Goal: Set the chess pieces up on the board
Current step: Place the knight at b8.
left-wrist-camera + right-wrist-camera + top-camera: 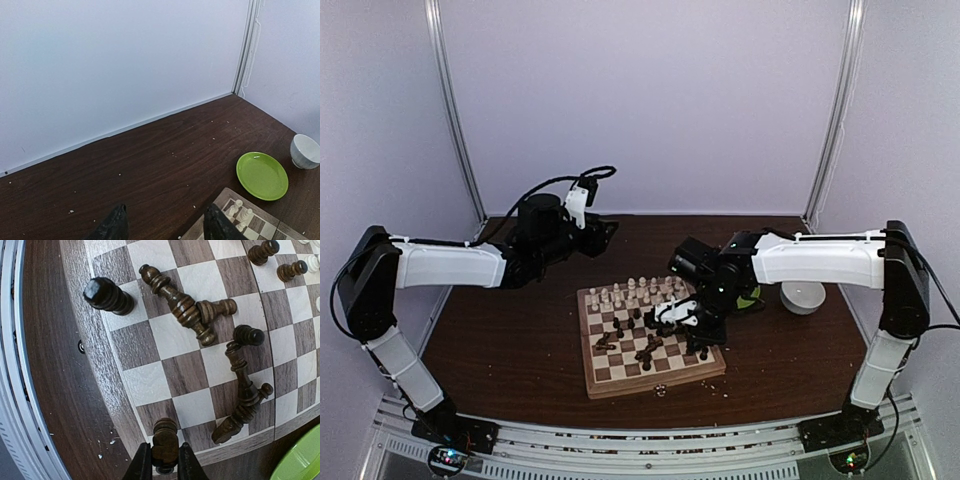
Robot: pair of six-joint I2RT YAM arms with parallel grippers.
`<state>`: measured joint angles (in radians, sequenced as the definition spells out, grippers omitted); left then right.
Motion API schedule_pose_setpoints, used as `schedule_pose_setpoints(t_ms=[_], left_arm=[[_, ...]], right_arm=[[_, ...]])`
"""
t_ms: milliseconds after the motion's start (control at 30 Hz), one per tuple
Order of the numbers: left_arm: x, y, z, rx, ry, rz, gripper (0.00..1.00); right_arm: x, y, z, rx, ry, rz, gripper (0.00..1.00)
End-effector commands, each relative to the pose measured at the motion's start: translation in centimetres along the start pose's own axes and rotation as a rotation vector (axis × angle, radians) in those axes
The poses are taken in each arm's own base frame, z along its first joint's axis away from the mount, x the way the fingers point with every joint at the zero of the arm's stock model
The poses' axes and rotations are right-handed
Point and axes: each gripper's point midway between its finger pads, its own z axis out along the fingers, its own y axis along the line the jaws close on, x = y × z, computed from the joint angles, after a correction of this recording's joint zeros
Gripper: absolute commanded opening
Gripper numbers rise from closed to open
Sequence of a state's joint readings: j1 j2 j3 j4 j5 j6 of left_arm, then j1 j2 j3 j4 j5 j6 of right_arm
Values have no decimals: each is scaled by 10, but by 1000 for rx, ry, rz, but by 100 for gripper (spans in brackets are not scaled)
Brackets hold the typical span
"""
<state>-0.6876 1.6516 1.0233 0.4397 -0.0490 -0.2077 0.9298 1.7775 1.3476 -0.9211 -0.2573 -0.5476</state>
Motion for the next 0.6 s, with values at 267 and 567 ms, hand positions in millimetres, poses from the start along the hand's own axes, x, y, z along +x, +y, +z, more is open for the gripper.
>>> schedule_pose_setpoints(t_ms=[267, 567], left_arm=[[-14, -4, 3, 8, -36, 13, 53], [-14, -4, 4, 8, -36, 13, 53]], right_arm=[[7, 11, 18, -38, 57, -31, 9], [10, 14, 20, -44, 69, -38, 10]])
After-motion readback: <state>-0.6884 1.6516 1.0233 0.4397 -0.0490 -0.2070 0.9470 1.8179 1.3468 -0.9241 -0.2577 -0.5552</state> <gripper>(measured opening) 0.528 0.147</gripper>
